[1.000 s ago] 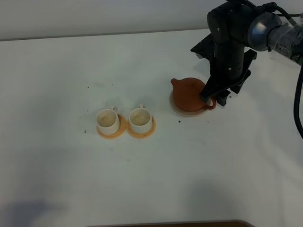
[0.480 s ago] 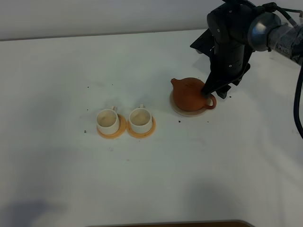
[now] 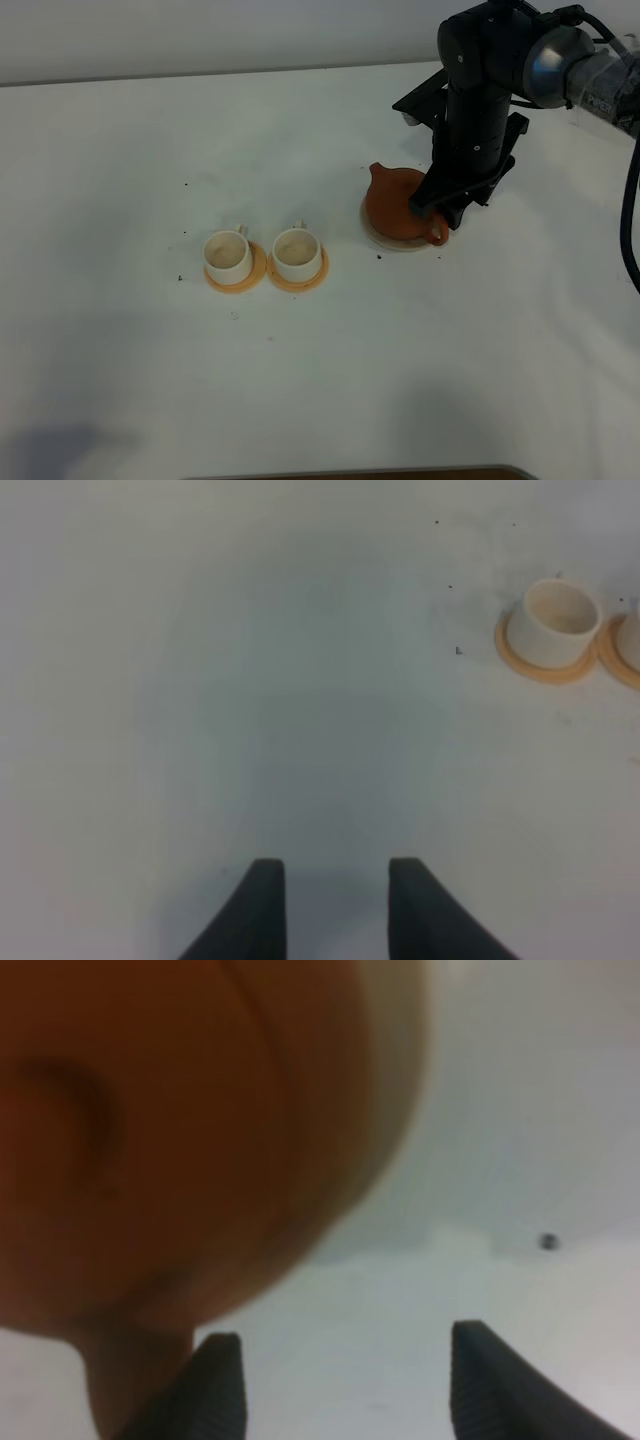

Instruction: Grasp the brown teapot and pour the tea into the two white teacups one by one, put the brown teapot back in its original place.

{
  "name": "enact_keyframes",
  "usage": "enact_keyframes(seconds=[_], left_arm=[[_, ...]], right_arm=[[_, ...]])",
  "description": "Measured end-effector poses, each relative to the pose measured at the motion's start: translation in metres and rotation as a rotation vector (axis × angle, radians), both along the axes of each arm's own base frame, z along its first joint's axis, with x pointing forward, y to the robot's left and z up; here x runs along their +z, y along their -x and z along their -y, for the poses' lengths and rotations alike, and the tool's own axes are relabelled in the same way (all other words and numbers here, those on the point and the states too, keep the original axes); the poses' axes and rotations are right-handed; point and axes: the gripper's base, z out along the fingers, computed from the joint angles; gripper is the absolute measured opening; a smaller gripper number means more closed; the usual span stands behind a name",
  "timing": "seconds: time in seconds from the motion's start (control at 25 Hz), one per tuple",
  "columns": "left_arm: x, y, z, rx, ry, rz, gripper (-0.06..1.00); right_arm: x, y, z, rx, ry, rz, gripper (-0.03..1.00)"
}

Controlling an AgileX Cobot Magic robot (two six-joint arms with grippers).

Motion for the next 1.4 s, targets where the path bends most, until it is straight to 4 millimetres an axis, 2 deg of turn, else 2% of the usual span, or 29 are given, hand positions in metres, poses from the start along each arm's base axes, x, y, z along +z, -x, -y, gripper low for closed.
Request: enact_keyframes(seconds=[0.44, 0.8, 1.12, 1.28, 1.4], left_arm=[[0.000, 0.000, 0.000, 0.000, -0.001, 0.000, 0.29], [0.000, 0.000, 0.000, 0.000, -0.001, 0.000, 0.29], [0.000, 0.000, 0.000, 0.000, -0.001, 0.000, 0.29], [0.000, 0.000, 0.000, 0.000, -0.001, 0.000, 0.29], [0.000, 0.000, 0.000, 0.000, -0.001, 0.000, 0.29]], right_arm=[[0.000, 0.007, -0.006, -0.012, -0.062, -0.073, 0.49], [0.003, -0.002, 0.006, -0.093, 0.059, 0.030, 0.49], [0.044, 0.002, 0.009, -0.267, -0.017, 0.096, 0.49], [0.066, 0.012, 0.005, -0.339, -0.128, 0.053, 0.48], [0.070, 0.024, 0.004, -0.371, -0.175, -0.013, 0.47]])
